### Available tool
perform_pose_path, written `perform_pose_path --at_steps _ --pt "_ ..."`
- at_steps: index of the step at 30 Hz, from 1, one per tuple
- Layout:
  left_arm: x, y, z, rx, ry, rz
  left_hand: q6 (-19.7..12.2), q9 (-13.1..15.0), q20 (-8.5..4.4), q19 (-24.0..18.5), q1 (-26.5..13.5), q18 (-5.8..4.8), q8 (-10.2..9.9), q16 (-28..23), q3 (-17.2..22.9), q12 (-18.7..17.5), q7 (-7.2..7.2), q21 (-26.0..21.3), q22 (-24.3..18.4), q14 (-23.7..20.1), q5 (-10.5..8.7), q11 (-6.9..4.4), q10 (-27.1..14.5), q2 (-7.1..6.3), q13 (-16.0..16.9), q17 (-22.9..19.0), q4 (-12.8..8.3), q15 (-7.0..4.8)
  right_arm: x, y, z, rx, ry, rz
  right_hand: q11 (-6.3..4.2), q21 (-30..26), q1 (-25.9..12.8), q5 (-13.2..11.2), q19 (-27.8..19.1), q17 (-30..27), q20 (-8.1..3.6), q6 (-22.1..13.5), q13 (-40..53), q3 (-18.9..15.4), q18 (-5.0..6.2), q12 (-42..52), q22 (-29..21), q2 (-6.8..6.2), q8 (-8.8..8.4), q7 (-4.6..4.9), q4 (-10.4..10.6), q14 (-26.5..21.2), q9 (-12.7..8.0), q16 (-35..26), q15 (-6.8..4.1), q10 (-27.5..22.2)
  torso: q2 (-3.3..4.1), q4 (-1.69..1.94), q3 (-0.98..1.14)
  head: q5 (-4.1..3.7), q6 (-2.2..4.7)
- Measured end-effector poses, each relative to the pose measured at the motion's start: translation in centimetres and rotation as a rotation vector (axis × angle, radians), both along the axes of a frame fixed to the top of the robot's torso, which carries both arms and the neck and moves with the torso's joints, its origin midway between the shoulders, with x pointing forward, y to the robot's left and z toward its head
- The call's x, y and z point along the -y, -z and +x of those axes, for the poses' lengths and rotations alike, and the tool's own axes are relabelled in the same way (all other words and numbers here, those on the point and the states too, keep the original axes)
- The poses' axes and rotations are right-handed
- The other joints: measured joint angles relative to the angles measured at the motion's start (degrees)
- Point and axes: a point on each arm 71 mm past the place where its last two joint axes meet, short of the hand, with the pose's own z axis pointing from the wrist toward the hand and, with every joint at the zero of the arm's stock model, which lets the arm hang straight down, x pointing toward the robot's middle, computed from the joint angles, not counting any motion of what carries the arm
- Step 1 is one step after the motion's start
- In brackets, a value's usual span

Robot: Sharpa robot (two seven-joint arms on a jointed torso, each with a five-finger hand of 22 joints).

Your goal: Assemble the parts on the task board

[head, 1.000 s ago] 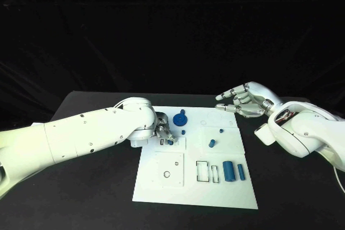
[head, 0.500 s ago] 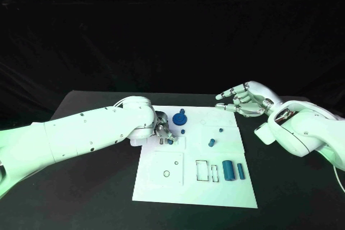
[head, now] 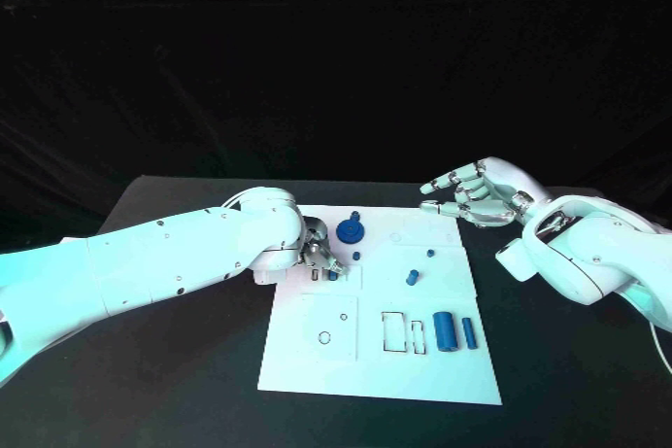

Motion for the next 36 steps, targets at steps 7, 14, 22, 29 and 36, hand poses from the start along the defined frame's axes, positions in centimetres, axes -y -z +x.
perform_pose_path --at_steps 7,14,22,29,36 --pt "0.0 0.0 0.0 -0.001 0.000 0.000 0.4 -0.3 -0.42 0.0 -1.9 0.00 -0.3 0.0 -4.7 0.0 -0.42 0.0 0.0 0.0 -0.24 -0.17 0.2 0.55 0.0 0.0 0.8 0.00 0.0 0.0 0.0 0.000 0.000 0.000 0.00 0.0 0.0 0.0 0.0 0.0 0.00 0.0 0.0 -0.2 0.00 0.0 0.0 0.00 0.00 0.00 0.2 0.0 0.0 0.0 0.00 0.0 0.00 0.00 -0.01 -0.02 -0.03" --pt "-0.2 0.0 -0.1 0.000 0.000 -0.001 0.6 -0.4 -0.42 0.0 -2.4 0.01 -0.5 0.0 -7.0 0.0 -0.22 0.0 0.0 0.0 -0.24 -0.17 0.2 0.60 0.0 0.0 0.8 0.00 0.0 0.0 0.0 0.000 0.000 0.000 0.00 0.0 -0.2 0.0 0.0 0.0 0.00 0.0 -0.1 -0.2 0.00 0.0 0.0 0.18 0.00 0.00 0.2 0.0 0.1 0.0 0.00 0.0 0.00 -0.02 -0.01 -0.07 -0.05" --pt "-0.5 -0.2 -0.6 0.003 0.000 -0.013 0.6 -0.6 -0.42 0.0 -2.8 0.01 -0.7 0.0 -8.6 0.0 -0.22 0.0 0.0 -0.2 -0.24 -0.17 0.2 0.98 0.0 0.0 0.8 -0.21 0.1 0.0 0.0 0.000 0.002 -0.001 0.00 0.0 -0.2 0.0 0.0 0.0 0.00 0.0 -0.1 -0.2 0.00 0.0 0.0 0.24 0.00 0.00 0.2 0.0 0.1 0.0 0.00 0.0 0.00 -0.03 -0.02 -0.27 0.07" --pt "-0.9 -2.5 -0.2 0.055 -0.022 -0.057 0.6 -0.9 -0.42 0.0 -7.6 0.00 -0.7 0.0 -14.0 -0.7 -0.22 0.0 0.0 -0.2 -1.11 -0.17 0.2 1.96 0.0 0.0 1.1 -0.21 0.3 0.2 0.2 -0.002 0.008 -0.004 0.00 0.0 -0.2 0.0 0.0 0.0 0.00 0.0 0.0 -0.4 0.00 0.0 0.0 0.24 0.00 0.00 0.4 0.0 0.0 0.0 0.00 0.0 -0.04 -0.01 0.01 -0.32 0.30" --pt "-2.1 -4.8 1.2 0.102 -0.060 -0.064 -0.2 -1.2 -0.42 0.0 -5.1 0.00 -0.8 0.0 -16.1 -1.4 0.30 -0.2 0.0 -0.2 -1.12 0.20 -0.2 2.25 -0.1 0.0 0.6 -0.21 0.2 0.4 0.3 -0.007 0.008 -0.006 0.00 0.0 -0.2 0.0 0.0 0.0 0.00 0.0 0.0 -0.4 0.00 0.0 0.0 0.24 0.00 0.00 0.4 0.0 0.0 0.0 0.00 0.0 -0.04 0.00 0.08 -0.16 0.52"
